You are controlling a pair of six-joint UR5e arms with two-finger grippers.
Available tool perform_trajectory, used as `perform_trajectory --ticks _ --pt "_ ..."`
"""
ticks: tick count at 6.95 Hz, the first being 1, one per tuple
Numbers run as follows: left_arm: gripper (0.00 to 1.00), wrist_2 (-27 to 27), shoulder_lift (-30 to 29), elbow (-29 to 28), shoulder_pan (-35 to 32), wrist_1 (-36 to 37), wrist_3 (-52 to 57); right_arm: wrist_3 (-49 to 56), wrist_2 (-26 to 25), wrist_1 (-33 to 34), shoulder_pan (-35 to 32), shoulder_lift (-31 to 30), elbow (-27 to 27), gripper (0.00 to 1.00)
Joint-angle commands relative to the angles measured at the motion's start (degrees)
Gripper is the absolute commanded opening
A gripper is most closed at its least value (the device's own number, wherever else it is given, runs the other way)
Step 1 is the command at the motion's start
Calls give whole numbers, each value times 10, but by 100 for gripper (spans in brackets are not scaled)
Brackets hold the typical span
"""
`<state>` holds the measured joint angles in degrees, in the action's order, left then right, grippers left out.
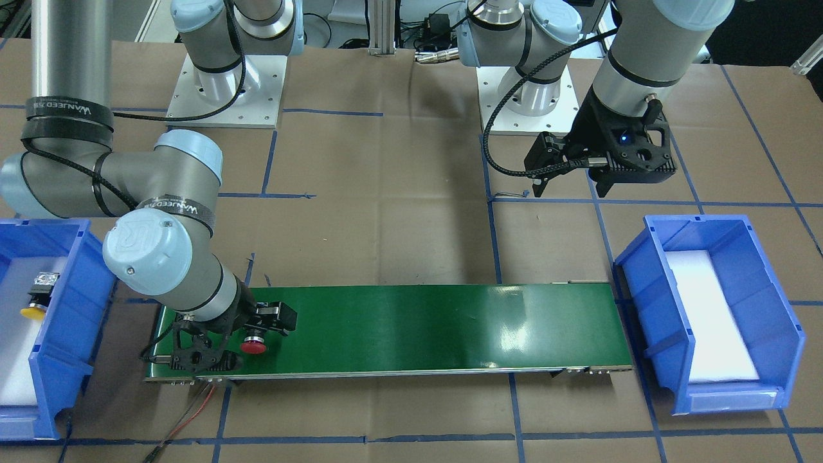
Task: Transport two buttons from left to right
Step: 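Move the right gripper to the red button on the belt and grasp it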
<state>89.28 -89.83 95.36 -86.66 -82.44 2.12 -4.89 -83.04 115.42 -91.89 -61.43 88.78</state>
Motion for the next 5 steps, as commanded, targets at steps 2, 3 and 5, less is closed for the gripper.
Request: perform_trajectory --ticks 2,3,5 --pt "100 0 0 0 0 0 0 3 -51 -9 8 -5 17 33" --pt "100 0 0 0 0 0 0 3 -74 -32 9 -13 14 6" --pt "100 0 0 0 0 0 0 32 -97 -37 36 -55 6 3"
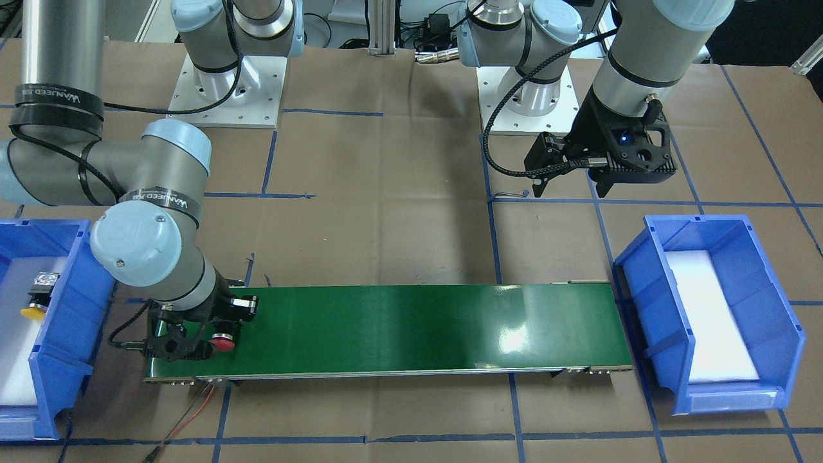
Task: Transport two buttons from left to right
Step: 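Carry the red button with the right gripper into the blue bin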
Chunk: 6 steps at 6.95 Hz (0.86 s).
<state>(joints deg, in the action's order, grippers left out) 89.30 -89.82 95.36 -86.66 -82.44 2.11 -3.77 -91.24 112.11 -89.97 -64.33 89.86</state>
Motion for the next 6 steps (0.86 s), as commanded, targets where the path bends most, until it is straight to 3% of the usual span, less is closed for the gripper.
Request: perform_trajectory --ticks 1,2,4,6 --pt "100 0 0 0 0 0 0 52 -12 -13 50 -54 -30 3" --pt "100 0 0 0 0 0 1 105 -8 -67 96 -67 -83 3" --pt "100 0 0 0 0 0 1 255 -1 -167 185 -36 -184 3" --pt "100 -1 0 0 0 0 -1 328 0 -137 252 -1 -186 3"
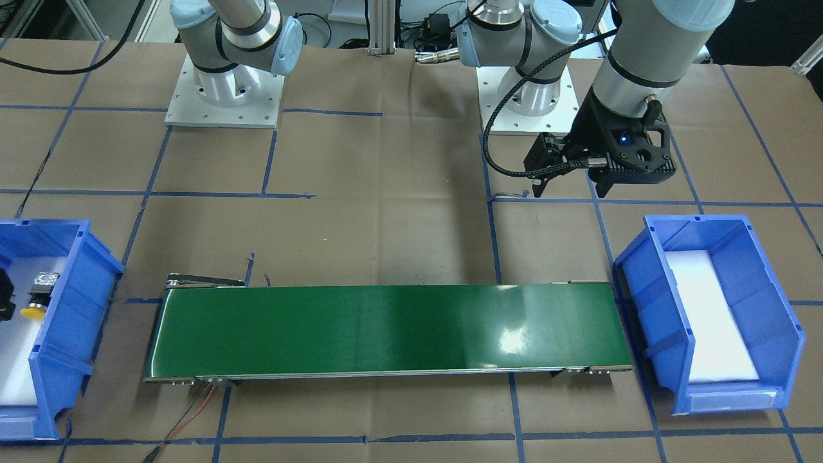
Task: Transport two buttons from left to right
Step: 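Carry the red button with the right gripper into the blue bin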
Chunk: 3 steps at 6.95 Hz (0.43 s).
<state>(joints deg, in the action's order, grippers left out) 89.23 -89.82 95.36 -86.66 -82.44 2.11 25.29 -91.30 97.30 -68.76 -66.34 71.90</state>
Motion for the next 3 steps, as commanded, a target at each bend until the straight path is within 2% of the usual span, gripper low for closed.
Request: perform_trajectory --ticks 1,2,3 --pt "100 0 0 0 0 0 -1 52 1 33 59 38 -3 3" --pt "100 0 0 0 0 0 -1 61 1 54 64 72 6 3" --pt "100 0 0 0 0 0 -1 73 -2 121 64 95 26 4"
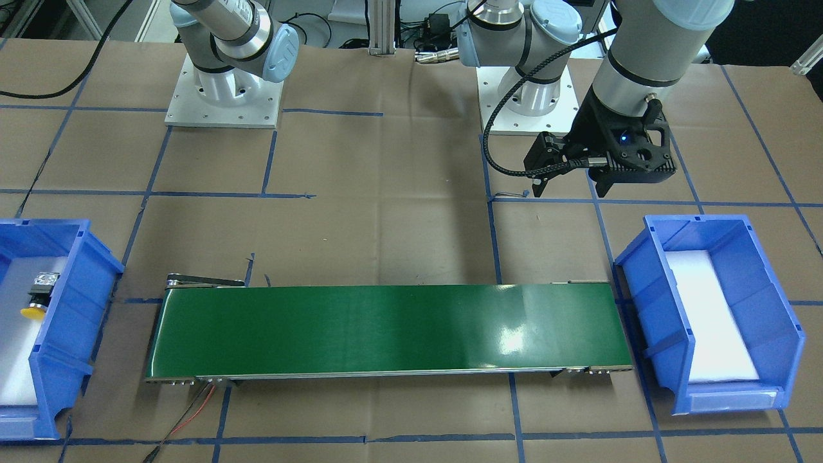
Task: Transport two buttons from left to right
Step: 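Carry the red button with the right gripper into the blue bin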
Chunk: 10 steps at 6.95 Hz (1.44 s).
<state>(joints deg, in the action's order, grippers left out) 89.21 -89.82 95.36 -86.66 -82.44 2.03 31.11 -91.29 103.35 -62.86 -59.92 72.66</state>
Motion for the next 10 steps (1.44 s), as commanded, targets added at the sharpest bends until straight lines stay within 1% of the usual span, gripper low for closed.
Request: perform_trajectory --ticks 1,2,5,6,7,8,9,10 --pt "100 0 0 0 0 0 0 11 0 87 4 44 47 4" --pt "100 0 0 0 0 0 0 9 -2 129 3 48 61 4" --pt "100 0 0 0 0 0 0 -13 -2 132 -2 58 87 6" --pt "100 0 0 0 0 0 0 -14 -2 132 -2 56 87 30" --pt "100 0 0 0 0 0 0 -14 4 131 -2 53 85 94" --pt "100 0 0 0 0 0 0 -14 11 126 -2 48 82 99" --pt "100 0 0 0 0 0 0 -14 11 123 -2 43 76 100" --pt "100 0 0 1 0 0 0 -14 10 120 -2 22 63 100"
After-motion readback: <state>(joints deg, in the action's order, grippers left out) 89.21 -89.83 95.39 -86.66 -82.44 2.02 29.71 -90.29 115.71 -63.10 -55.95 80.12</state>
